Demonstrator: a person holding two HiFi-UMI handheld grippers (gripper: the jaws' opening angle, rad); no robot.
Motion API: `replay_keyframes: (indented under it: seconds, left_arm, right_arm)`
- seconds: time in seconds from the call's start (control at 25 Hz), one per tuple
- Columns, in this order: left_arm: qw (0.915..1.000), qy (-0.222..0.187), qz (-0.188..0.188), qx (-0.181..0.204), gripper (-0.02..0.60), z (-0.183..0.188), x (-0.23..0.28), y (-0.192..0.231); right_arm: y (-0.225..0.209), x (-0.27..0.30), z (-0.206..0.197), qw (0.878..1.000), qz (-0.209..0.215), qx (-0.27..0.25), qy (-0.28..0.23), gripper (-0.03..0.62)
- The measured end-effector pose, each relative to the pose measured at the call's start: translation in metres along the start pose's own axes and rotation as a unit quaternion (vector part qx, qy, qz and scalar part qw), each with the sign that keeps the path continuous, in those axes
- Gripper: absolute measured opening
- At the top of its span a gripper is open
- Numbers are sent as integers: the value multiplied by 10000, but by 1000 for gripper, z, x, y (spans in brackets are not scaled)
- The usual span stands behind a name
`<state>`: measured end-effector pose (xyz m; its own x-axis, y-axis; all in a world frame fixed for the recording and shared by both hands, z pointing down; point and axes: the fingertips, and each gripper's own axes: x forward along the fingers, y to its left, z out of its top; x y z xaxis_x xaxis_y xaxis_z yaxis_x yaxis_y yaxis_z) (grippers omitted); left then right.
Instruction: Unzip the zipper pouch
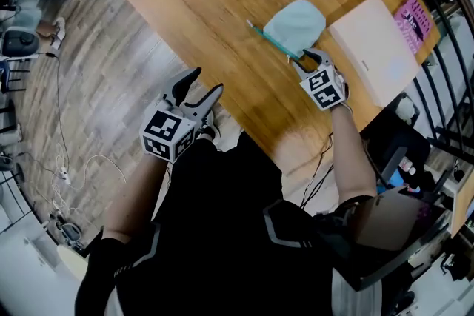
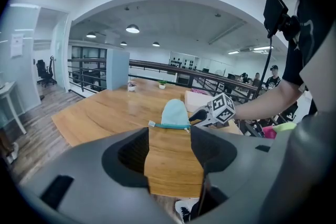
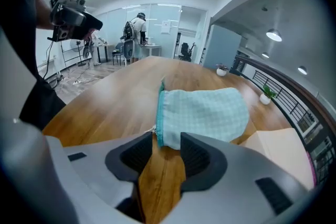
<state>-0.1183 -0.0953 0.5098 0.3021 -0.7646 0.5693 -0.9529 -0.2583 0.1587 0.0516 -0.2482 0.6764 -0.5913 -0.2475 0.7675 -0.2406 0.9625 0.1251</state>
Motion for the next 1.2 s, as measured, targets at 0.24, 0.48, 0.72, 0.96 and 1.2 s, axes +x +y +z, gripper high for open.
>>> replay_keyframes:
  seconds: [0.24, 0.48, 0.72, 0.96, 1.2]
  left_arm:
    - [9998, 126, 109, -94, 264, -14, -7, 6]
    - [9996, 117, 201, -148, 264, -15, -8, 10]
    - [9996, 126, 156, -199, 264, -16, -7, 8]
    - [9999, 4, -56, -87, 264, 7, -3, -4]
    - [9990, -95, -320, 298, 264, 31, 1, -20]
  right_arm:
    - [1, 10, 0, 9995, 98, -288, 78, 146]
    - [5, 14, -4, 9993, 200, -311, 58, 85]
    - [8, 14, -2, 9995, 306, 4, -39, 71]
    - [11, -6, 23, 9981, 364, 344, -371, 63]
    - [15, -47, 55, 9924, 400, 884, -760, 61]
